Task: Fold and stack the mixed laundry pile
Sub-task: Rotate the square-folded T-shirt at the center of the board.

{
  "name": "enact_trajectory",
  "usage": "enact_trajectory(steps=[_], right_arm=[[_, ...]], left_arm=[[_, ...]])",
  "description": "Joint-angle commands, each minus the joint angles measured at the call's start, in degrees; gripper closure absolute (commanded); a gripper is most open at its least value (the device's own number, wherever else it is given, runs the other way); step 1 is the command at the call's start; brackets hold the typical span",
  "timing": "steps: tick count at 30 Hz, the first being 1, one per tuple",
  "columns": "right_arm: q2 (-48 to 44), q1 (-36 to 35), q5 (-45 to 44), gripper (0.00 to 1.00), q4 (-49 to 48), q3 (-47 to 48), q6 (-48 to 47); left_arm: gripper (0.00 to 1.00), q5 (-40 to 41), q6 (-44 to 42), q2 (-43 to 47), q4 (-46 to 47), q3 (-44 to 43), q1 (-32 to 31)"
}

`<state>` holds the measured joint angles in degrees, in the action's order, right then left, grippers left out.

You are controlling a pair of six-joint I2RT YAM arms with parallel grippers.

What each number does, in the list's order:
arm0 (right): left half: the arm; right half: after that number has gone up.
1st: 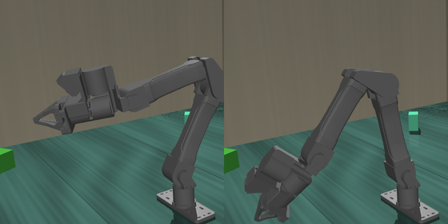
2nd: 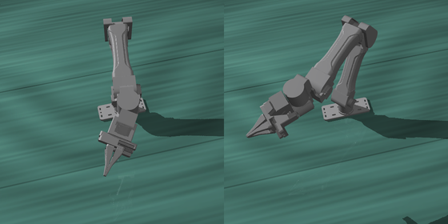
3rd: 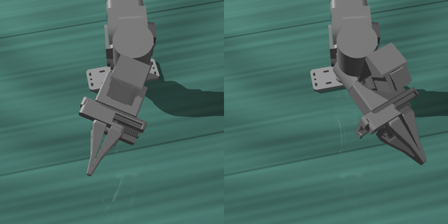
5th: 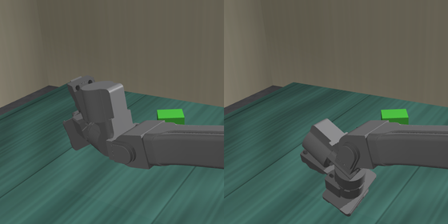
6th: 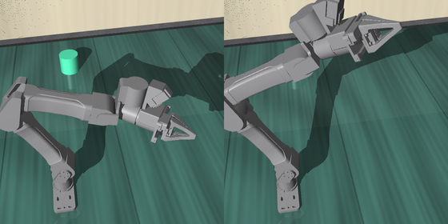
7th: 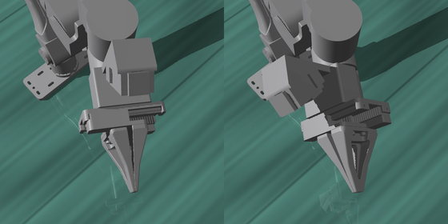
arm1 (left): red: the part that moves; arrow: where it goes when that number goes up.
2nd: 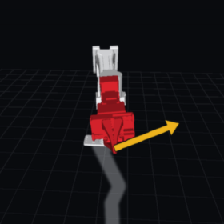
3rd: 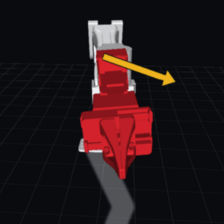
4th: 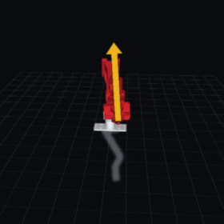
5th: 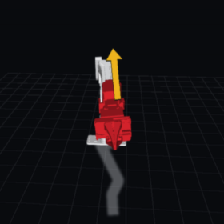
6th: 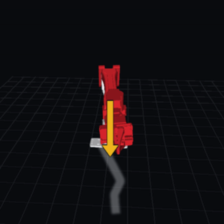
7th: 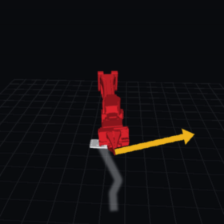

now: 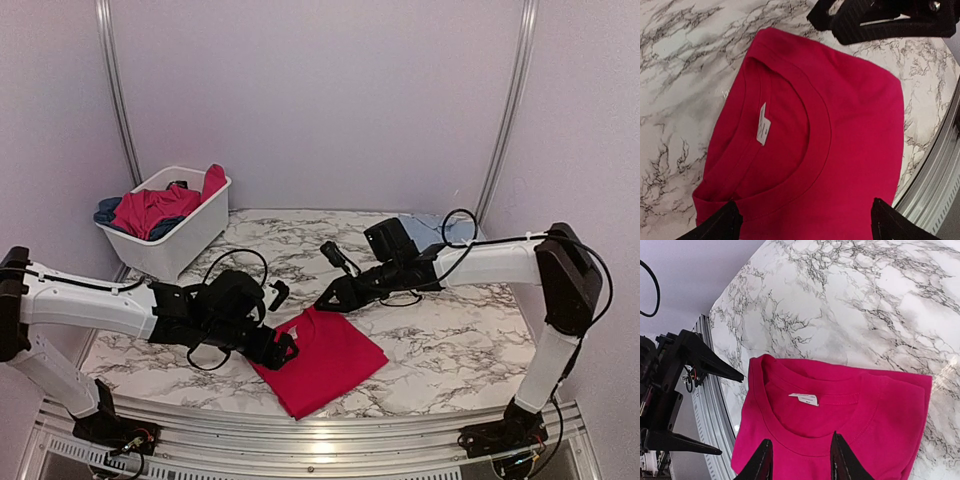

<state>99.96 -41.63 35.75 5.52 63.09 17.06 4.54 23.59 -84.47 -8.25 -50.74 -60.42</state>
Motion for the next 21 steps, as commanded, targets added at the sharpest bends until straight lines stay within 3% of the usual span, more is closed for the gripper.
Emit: enact_trajectory(steps=[1, 8, 16, 21], right_arm=[[6.65, 0.07, 2.75, 0.66, 3.88, 5.46, -5.05], [15.27, 1.59, 4.99, 0.66, 1.37, 4.06, -4.04], [6.88, 1.18, 5.14, 0.64, -12.77, -11.19, 7.56], [1.68, 0.55, 3.27, 0.63, -15.78, -11.66, 11.73]], left_arm=[[0.09, -6.81, 7.5, -1.08, 3.97, 7.11, 0.43], [0.09, -6.62, 6.79, -12.41, 4.9, 5.22, 4.81], [0.08, -2.79, -0.81, -19.06, 3.42, -2.52, 13.83], [0.06, 2.46, -6.49, -23.24, -1.67, -13.56, 15.84]])
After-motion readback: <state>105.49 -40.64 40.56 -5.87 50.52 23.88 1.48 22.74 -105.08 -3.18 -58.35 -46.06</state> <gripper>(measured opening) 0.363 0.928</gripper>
